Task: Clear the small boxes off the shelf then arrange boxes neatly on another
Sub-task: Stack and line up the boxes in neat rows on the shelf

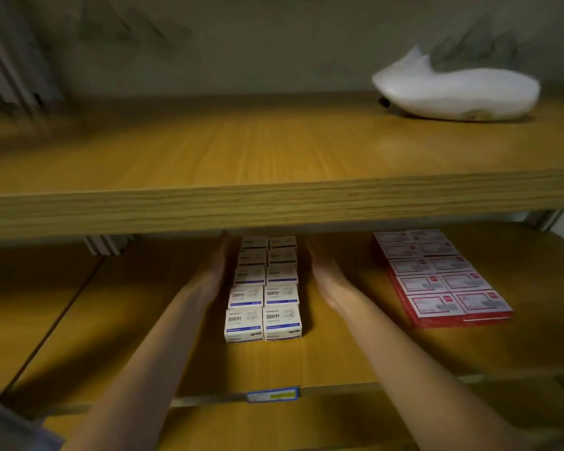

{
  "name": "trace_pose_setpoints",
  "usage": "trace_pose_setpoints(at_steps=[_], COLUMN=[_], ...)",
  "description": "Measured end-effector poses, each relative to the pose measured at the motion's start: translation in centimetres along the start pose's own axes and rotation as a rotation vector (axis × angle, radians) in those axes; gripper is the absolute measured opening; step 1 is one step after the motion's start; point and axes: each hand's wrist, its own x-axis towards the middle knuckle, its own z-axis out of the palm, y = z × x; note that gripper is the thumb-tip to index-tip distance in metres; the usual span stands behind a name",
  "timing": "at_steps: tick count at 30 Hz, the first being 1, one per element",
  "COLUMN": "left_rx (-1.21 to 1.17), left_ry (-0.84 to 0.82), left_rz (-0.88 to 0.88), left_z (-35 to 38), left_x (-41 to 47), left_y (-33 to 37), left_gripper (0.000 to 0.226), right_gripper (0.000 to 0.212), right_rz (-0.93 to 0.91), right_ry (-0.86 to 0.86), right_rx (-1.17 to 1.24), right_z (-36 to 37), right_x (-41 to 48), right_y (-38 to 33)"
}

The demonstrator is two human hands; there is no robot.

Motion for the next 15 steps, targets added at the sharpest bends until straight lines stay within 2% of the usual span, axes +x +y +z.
trace_pose_setpoints(at_steps=[3,9,15], left_rx=[0.013,0.003,0.011], left_ry=[-0.046,-0.044,-0.014], left_rz=[0.080,0.088,0.089], left_z=[0.5,0.3,0.5], left_x=[0.5,0.9,0.4], left_y=[0.0,-0.6,-1.0], left_gripper=[0.049,0.044,0.053], right_gripper=[0.025,0.017,0.032], right_rz=[0.014,-0.026,0.023], right_ry=[0.005,-0.053,-0.046], right_rx=[-0.047,-0.204,-0.169], right_z=[1.1,2.5,3.1], right_x=[0.7,1.4,1.1], right_y=[-0.2,-0.1,-0.2])
